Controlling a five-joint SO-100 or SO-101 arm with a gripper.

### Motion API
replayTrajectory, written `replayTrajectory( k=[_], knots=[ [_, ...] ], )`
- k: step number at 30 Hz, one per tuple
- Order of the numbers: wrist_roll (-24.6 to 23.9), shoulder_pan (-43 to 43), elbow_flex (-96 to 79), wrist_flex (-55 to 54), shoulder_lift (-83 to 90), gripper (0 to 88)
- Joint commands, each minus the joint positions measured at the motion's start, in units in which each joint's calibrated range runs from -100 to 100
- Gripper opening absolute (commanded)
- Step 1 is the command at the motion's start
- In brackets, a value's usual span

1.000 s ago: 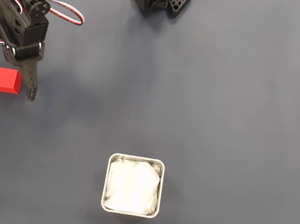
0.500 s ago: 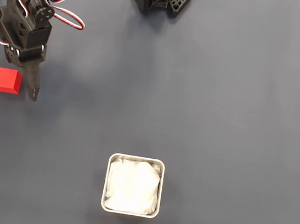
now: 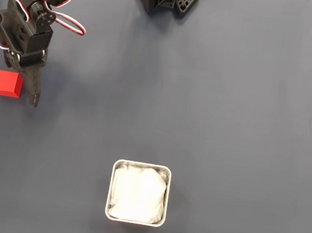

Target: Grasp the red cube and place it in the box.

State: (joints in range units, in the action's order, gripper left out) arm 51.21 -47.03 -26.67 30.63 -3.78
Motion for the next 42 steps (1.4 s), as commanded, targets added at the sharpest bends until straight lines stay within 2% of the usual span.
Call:
replayTrajectory(
  k=[1,42],
  knots=[
    [0.3,-0.5,0.1,-1.7,-0.1,40.1],
    [0.0,0.8,-0.1,-7.6,-5.1,40.9]
  ],
)
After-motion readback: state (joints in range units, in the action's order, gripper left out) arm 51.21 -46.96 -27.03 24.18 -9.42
